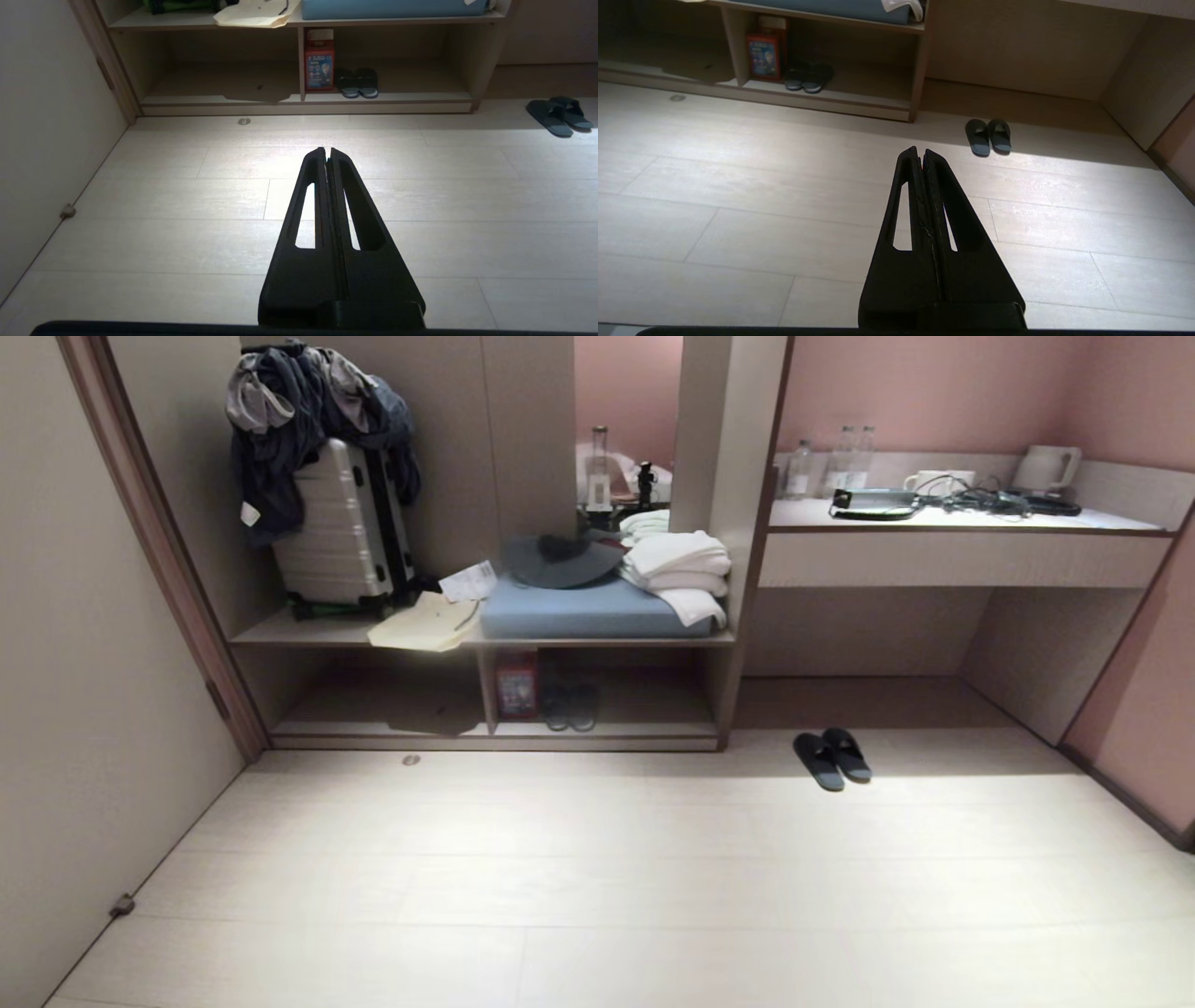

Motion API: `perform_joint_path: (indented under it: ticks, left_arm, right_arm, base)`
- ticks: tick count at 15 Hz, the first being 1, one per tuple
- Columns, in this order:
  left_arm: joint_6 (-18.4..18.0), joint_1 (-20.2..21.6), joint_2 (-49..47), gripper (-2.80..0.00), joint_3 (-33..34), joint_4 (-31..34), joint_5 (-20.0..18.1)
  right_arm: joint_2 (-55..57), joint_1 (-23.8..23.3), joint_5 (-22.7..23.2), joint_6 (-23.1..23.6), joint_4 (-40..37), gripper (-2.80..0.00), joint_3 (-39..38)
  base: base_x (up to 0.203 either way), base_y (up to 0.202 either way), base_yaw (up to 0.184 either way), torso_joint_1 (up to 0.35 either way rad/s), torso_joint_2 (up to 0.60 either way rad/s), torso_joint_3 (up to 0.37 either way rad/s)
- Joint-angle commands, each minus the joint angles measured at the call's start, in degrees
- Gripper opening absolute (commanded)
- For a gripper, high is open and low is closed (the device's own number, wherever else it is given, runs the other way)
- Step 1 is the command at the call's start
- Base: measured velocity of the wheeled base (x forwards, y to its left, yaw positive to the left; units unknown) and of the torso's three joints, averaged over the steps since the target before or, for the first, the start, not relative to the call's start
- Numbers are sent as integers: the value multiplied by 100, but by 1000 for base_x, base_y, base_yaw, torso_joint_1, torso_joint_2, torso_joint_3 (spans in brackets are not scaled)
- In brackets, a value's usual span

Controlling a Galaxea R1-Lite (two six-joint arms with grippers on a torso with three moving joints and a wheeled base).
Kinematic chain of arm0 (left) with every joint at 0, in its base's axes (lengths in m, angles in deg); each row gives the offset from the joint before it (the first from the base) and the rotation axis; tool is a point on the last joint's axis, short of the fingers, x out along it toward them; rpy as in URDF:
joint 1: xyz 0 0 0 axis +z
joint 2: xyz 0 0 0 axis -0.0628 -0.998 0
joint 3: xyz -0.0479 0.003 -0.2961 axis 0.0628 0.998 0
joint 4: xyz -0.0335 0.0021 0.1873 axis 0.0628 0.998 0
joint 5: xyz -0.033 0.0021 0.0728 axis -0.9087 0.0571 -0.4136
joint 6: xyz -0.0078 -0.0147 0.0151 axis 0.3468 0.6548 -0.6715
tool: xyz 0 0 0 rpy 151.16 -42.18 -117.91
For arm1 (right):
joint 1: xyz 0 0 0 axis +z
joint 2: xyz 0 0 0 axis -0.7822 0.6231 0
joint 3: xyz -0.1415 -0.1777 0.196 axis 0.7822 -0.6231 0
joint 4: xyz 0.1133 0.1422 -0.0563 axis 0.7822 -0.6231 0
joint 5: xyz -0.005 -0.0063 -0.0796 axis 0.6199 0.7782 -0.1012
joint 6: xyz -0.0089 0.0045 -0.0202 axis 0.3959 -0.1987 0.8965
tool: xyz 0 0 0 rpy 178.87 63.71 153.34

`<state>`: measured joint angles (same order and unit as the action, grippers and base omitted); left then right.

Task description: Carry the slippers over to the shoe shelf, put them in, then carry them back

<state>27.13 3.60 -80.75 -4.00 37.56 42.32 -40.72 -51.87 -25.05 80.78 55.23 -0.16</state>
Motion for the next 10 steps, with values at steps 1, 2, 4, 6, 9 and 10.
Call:
perform_joint_path:
  ticks: [1, 2, 4, 6, 9, 10]
  left_arm:
    - [1, 0, -5, -280, 0, -1, -2]
    - [1, 0, -5, -280, 0, -1, -2]
    - [1, 0, -5, -280, 0, -1, -2]
    - [1, 0, -5, -280, 0, -1, -2]
    - [1, 0, -5, -280, 0, -1, -2]
    - [1, 0, -5, -280, 0, -1, -2]
  right_arm:
    - [10, -2, 7, 7, 0, -280, 4]
    - [10, 1, 5, 7, 0, -280, 3]
    - [10, -2, 7, 7, 0, -280, 2]
    - [10, -2, 7, 15, 0, -280, -5]
    - [1, -2, -11, -12, 0, -280, 4]
    - [1, 6, -11, -29, -7, -280, 4]
  base:
    - [-196, 0, 0, 5, 5, 2]
    - [-163, 0, 1, -6, 11, 2]
    - [-46, 0, 0, -5, 3, 1]
    - [0, 0, 0, 0, 0, 0]
    - [0, 0, 0, 0, 0, 0]
    - [0, 0, 0, 0, 0, 0]
